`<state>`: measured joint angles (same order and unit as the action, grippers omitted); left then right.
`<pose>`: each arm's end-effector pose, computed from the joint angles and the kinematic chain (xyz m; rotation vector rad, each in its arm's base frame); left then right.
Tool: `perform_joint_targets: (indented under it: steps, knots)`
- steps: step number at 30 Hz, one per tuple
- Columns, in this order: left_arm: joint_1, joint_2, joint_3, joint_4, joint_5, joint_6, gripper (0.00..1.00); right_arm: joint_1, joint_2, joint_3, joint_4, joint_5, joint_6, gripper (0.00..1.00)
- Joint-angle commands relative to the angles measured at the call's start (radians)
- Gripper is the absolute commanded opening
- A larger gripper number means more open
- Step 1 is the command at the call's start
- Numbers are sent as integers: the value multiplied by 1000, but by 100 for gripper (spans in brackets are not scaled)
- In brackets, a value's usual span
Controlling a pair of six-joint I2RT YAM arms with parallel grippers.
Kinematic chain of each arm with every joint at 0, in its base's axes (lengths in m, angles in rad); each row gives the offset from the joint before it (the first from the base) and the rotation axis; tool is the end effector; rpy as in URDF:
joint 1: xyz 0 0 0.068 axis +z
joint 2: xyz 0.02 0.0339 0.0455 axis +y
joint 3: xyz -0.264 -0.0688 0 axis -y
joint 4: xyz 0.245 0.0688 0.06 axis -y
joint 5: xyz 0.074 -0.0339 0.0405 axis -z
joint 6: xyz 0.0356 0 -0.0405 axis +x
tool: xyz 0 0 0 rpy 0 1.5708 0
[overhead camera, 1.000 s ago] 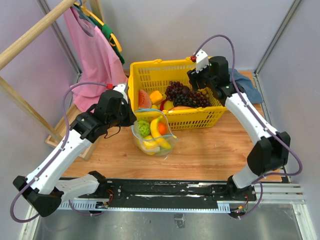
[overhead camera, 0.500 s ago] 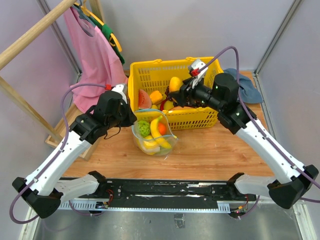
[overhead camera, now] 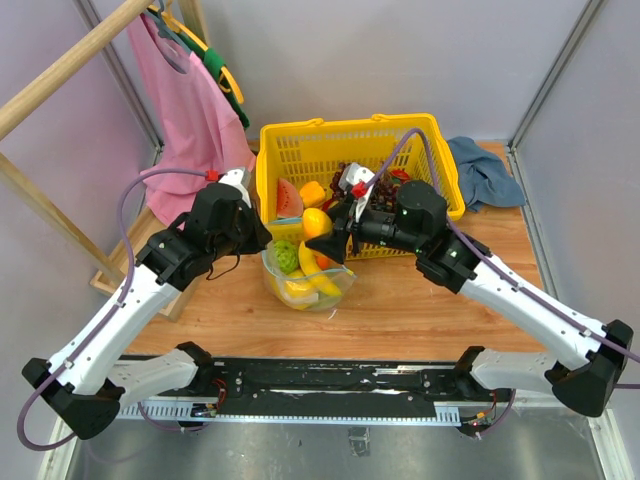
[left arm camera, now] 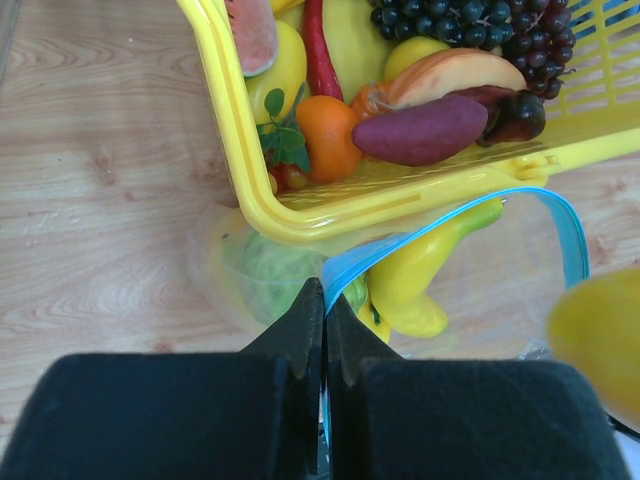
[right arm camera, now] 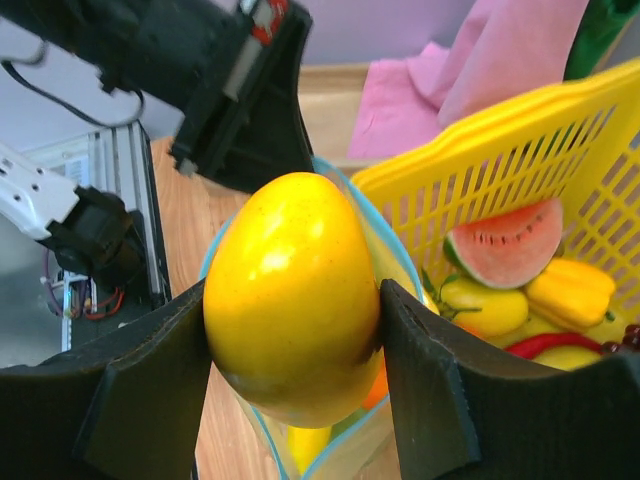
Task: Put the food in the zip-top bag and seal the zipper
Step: Place the fake fruit in the zipper food storage bag.
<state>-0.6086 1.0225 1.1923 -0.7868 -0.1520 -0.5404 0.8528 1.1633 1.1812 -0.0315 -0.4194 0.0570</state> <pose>0.1695 -0.1115 0.3762 -0.0116 2.2212 -0.4813 0.1639 0.2097 0.4188 -0.9569 1.3842 1.0286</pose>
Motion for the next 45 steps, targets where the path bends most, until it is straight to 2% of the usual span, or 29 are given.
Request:
perform_joint_targets:
  steps: [1, 4, 7, 10, 13, 17, 21, 26, 36, 41, 45]
  knots:
    - [10, -24, -5, 61, -14, -15, 0, 17, 14, -66, 33, -1, 11, 1]
    - [10, -28, -13, 66, -9, -18, 1, 17, 18, -117, 36, 29, -9, 1]
    - [10, -29, -18, 66, -4, -21, 0, 17, 22, -158, 41, 37, -22, 7]
    - [10, -30, -20, 67, -6, -21, 0, 18, 27, -170, 21, 27, -32, 24]
    - [10, -32, -18, 64, -10, -18, 0, 17, 12, -172, -8, 47, -48, 36]
    - [10, -35, -18, 62, -9, -16, 0, 18, -26, -149, -69, 86, -69, 64]
    - [10, -35, -23, 63, -7, -15, 0, 18, -49, -100, -148, 95, -90, 76]
    - [10, -35, -29, 68, -2, -15, 0, 17, -51, -63, -199, 114, -86, 81]
    - [10, -39, -32, 73, 9, -18, 0, 18, -85, -59, -373, 123, -158, 80]
    - [10, -41, -31, 70, 2, -16, 0, 17, -126, -149, -396, 131, -189, 77]
    - [10, -47, -33, 62, -5, -18, 0, 17, -132, -207, -363, 128, -195, 67]
